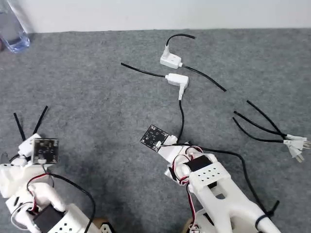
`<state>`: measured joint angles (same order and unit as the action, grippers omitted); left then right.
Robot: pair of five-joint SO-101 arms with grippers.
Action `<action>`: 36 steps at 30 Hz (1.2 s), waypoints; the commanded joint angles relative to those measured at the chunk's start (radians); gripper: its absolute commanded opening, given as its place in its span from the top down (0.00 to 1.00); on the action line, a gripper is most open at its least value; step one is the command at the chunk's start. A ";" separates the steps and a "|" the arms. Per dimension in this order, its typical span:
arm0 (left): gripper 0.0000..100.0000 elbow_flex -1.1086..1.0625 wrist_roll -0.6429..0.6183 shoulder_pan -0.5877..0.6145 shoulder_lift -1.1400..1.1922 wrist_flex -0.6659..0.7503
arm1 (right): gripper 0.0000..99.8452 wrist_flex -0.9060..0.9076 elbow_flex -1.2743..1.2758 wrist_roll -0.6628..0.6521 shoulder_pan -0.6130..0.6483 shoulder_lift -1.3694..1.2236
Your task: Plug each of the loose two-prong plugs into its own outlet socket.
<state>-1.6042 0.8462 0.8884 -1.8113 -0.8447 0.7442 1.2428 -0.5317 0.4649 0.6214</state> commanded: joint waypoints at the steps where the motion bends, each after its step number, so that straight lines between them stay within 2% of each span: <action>1: 0.74 0.070 0.029 0.012 -0.003 -0.118 | 0.68 -0.013 -0.005 -0.002 -0.012 0.021; 5: 0.74 0.114 -0.178 -0.008 -0.003 -0.285 | 0.68 -0.008 -0.005 -0.002 -0.012 0.021; 9: 0.74 0.120 -0.384 -0.031 -0.003 -0.305 | 0.68 -0.008 -0.003 0.000 -0.012 0.021; 15: 0.74 0.131 -0.562 -0.029 -0.002 -0.313 | 0.68 -0.007 -0.003 0.000 -0.012 0.021; 20: 0.78 0.280 -0.585 -0.026 -0.002 -0.321 | 0.68 -0.007 -0.003 0.000 -0.015 0.021; 25: 0.78 0.545 -0.586 -0.044 0.069 -0.411 | 0.68 -0.007 -0.003 0.000 -0.015 0.021; 32: 0.78 0.926 -0.644 -0.075 0.568 -0.485 | 0.68 -0.008 -0.003 0.000 -0.015 0.021; 36: 0.78 0.960 -0.654 -0.086 0.850 -0.494 | 0.68 -0.010 -0.003 0.000 -0.015 0.021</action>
<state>-0.6958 0.2079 0.8147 -1.1761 -1.3357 0.7442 1.2428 -0.5317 0.4588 0.6214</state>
